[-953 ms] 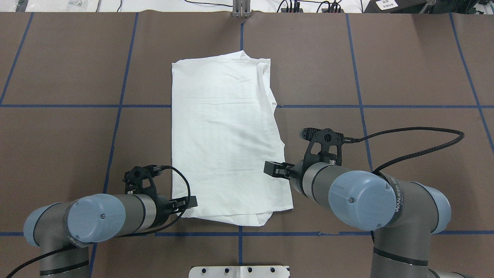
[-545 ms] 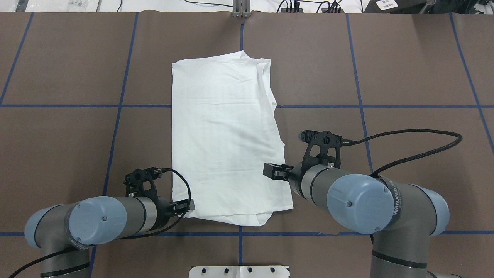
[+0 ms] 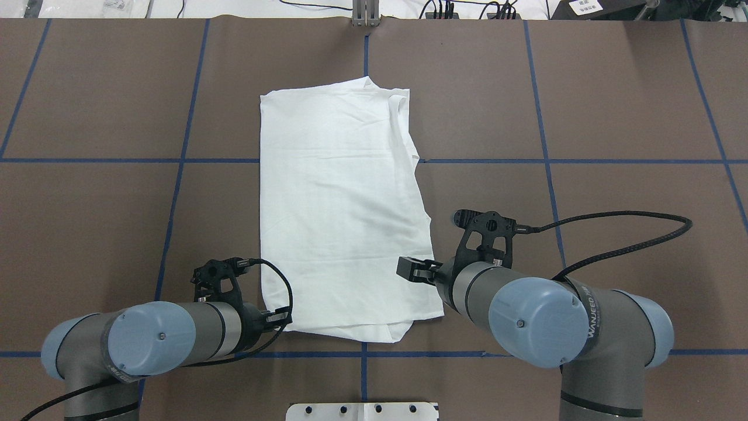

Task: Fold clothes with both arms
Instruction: 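Bring both grippers down beside the folded shirt's near corners, then move the right gripper toward the left gripper along the shirt's near edge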

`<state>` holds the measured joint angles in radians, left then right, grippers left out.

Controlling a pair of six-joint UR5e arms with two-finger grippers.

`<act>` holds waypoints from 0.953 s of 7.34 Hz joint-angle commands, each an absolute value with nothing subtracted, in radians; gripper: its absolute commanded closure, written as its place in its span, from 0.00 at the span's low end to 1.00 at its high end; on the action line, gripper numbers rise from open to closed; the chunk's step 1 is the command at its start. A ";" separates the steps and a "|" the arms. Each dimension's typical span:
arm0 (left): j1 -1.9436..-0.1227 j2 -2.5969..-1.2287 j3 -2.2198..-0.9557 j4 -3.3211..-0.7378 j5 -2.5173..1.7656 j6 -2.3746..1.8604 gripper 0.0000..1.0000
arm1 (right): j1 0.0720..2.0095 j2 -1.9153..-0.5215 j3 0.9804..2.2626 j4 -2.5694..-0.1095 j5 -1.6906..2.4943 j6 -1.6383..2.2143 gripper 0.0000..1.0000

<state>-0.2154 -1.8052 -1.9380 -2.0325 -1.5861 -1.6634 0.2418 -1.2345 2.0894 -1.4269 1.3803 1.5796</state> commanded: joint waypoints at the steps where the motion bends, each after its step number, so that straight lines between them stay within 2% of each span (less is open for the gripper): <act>1: -0.218 -1.804 -1.944 -2.033 -1.586 -1.666 1.00 | 0.197 -1.223 2.057 -1.430 1.359 1.722 0.04; 3: -0.221 -1.802 -1.950 -2.033 -1.585 -1.666 1.00 | 0.147 -1.215 2.036 -1.442 1.359 1.938 0.11; 4: -0.221 -1.802 -1.951 -2.033 -1.568 -1.666 1.00 | 0.129 -1.213 2.002 -1.448 1.358 2.013 0.11; 7: -0.219 -1.804 -1.954 -2.033 -1.565 -1.666 1.00 | 0.117 -1.093 1.887 -1.558 1.342 2.103 0.11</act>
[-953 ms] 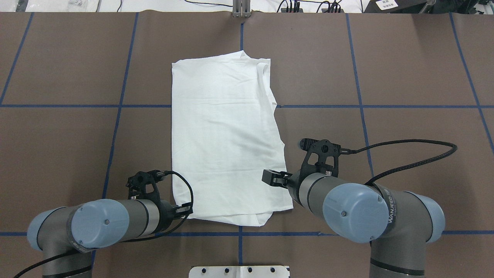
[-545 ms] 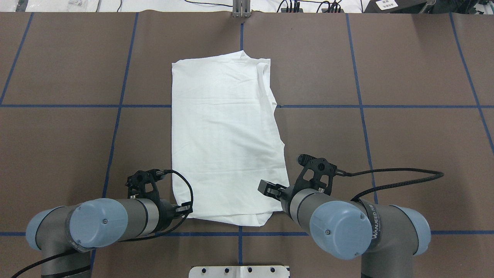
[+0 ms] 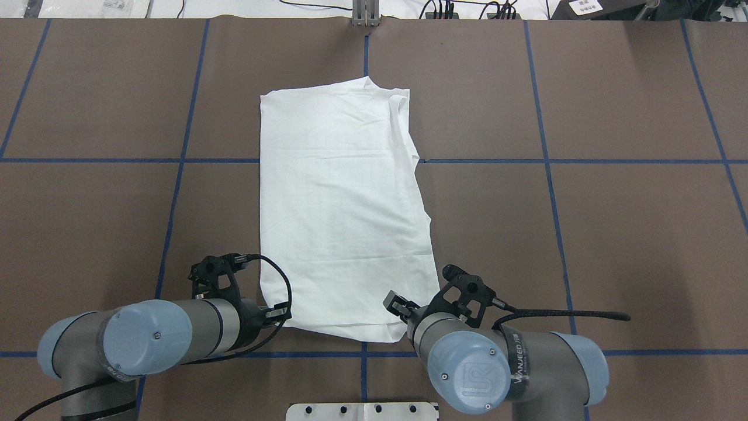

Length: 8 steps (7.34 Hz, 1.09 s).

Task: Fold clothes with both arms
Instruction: 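Move the right gripper toward the left gripper along the shirt's near edge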

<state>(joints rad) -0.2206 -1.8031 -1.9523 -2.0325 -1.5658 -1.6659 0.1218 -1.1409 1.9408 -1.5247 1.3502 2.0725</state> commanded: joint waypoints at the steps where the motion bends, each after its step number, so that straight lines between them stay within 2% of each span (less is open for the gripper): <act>1: -0.219 -1.804 -1.956 -2.033 -1.565 -1.666 1.00 | 0.103 -1.091 1.875 -1.557 1.335 2.121 0.11; 3: -0.221 -1.801 -1.963 -2.033 -1.565 -1.666 1.00 | 0.086 -1.069 1.862 -1.559 1.327 2.164 0.17; 7: -0.221 -1.802 -1.965 -2.033 -1.563 -1.666 1.00 | 0.071 -1.045 1.830 -1.559 1.327 2.172 0.18; 8: -0.221 -1.802 -1.965 -2.033 -1.563 -1.666 1.00 | 0.071 -1.043 1.832 -1.559 1.327 2.174 0.27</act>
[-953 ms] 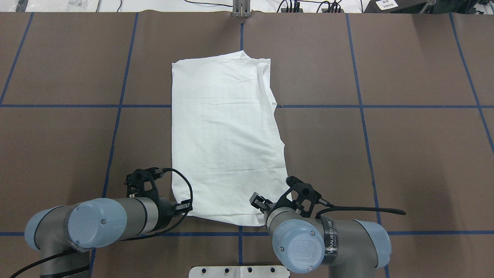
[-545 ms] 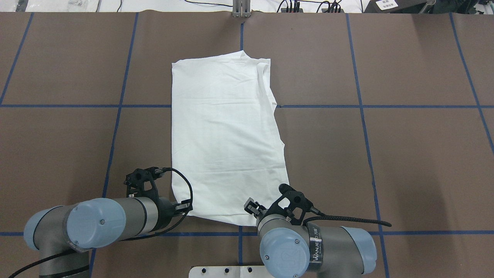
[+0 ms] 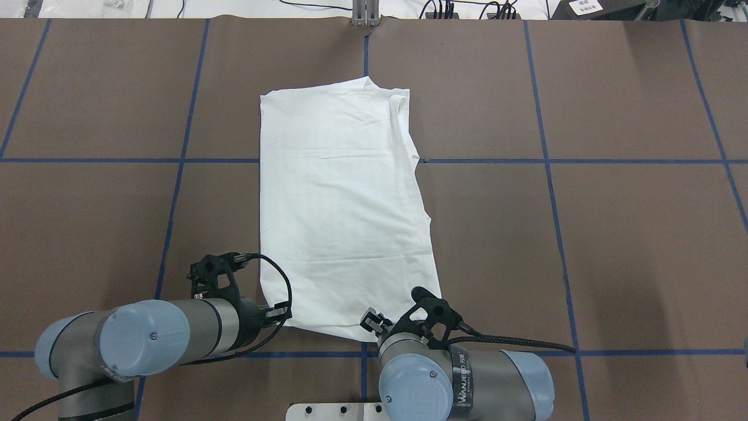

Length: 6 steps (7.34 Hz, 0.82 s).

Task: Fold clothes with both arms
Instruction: 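Move the right gripper toward the left gripper along the shirt's near edge, then grip the near edge of the folded shirt with both grippers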

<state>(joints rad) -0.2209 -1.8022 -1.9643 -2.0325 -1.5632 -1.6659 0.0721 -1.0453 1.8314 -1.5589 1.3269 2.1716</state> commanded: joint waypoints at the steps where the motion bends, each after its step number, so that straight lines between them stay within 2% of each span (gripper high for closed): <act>1: -0.222 -1.801 -1.973 -2.033 -1.563 -1.664 1.00 | 0.071 -1.045 1.832 -1.552 1.327 2.174 0.35; 5: -0.222 -1.799 -1.980 -2.033 -1.563 -1.664 1.00 | 0.077 -1.045 1.832 -1.548 1.327 2.174 0.37; 6: -0.222 -1.799 -1.980 -2.033 -1.563 -1.664 1.00 | 0.078 -1.045 1.832 -1.545 1.327 2.174 0.45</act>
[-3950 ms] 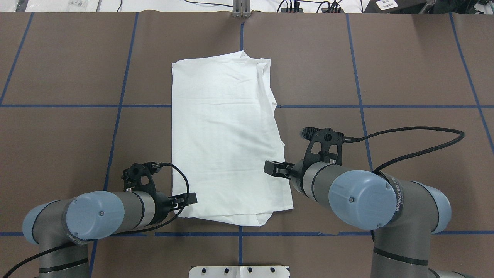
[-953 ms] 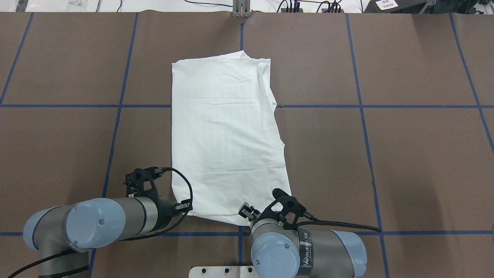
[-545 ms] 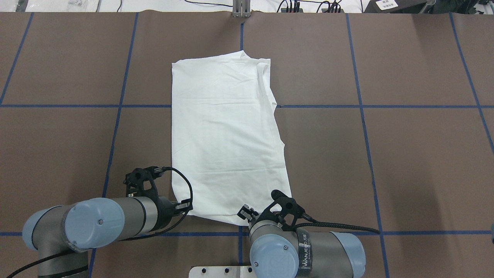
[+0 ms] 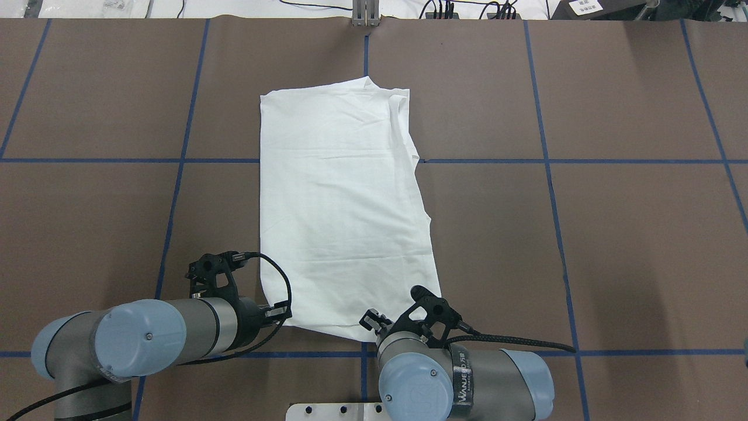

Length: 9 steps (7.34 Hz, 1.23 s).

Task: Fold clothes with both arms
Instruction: 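Grip the near edge of the folded shirt with both grippers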

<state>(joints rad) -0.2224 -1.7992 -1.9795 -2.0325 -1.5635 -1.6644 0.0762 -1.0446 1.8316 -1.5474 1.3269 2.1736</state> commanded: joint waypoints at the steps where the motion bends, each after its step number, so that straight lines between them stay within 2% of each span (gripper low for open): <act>1: -0.224 -1.799 -1.980 -2.033 -1.563 -1.664 1.00 | 0.081 -1.045 1.832 -1.543 1.327 2.175 0.65; 2: -0.224 -1.798 -1.986 -2.033 -1.563 -1.664 1.00 | 0.086 -1.043 1.833 -1.542 1.327 2.206 0.99; 8: -0.224 -1.801 -1.997 -2.033 -1.565 -1.661 1.00 | 0.117 -1.029 1.833 -1.557 1.327 2.194 1.00; 9: -0.225 -1.801 -1.996 -2.033 -1.565 -1.660 1.00 | 0.117 -1.025 1.832 -1.560 1.330 2.147 0.52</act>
